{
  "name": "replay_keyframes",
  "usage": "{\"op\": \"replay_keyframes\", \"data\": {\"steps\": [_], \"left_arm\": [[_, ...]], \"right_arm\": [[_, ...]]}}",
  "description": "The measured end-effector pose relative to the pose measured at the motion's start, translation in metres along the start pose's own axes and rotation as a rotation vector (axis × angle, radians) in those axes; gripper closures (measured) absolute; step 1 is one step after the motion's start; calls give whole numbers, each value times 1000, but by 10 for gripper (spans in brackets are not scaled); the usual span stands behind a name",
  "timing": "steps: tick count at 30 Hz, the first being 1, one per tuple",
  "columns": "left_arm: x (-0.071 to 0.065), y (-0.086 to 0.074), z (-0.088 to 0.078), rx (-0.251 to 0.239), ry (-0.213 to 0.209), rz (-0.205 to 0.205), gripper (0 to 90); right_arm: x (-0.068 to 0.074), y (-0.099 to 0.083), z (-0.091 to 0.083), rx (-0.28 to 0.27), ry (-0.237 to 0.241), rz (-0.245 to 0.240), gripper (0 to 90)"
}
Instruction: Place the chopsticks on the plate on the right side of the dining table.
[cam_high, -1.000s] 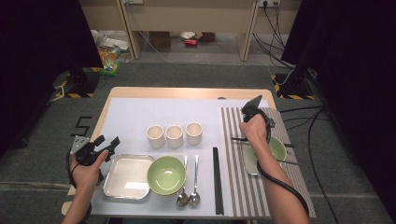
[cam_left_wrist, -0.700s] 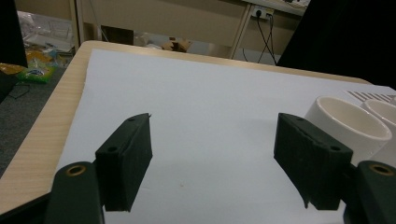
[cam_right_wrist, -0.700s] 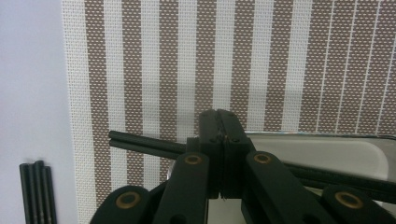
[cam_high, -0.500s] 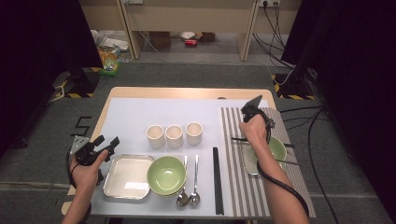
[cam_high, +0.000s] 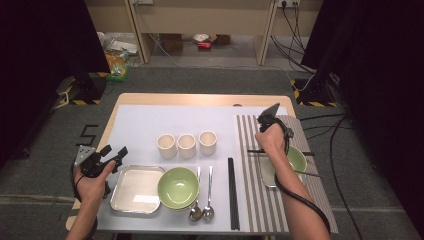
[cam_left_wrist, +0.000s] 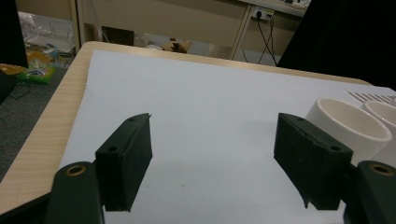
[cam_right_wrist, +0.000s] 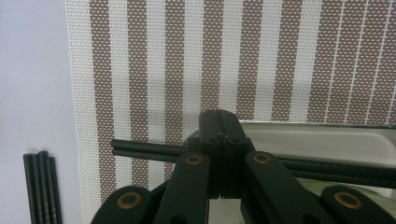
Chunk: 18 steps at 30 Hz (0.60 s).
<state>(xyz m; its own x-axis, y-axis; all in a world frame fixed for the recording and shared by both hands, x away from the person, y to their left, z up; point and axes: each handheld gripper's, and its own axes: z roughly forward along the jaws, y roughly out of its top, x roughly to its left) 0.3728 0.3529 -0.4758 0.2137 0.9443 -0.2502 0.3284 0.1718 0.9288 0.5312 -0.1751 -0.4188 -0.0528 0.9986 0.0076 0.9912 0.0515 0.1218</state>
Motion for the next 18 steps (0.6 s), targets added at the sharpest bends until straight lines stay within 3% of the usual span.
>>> {"op": "replay_keyframes", "data": {"steps": [18], "left_arm": [[1,0,-1,0,1,0,269]], "right_arm": [[1,-4,1,26,-3,-11,900]]}}
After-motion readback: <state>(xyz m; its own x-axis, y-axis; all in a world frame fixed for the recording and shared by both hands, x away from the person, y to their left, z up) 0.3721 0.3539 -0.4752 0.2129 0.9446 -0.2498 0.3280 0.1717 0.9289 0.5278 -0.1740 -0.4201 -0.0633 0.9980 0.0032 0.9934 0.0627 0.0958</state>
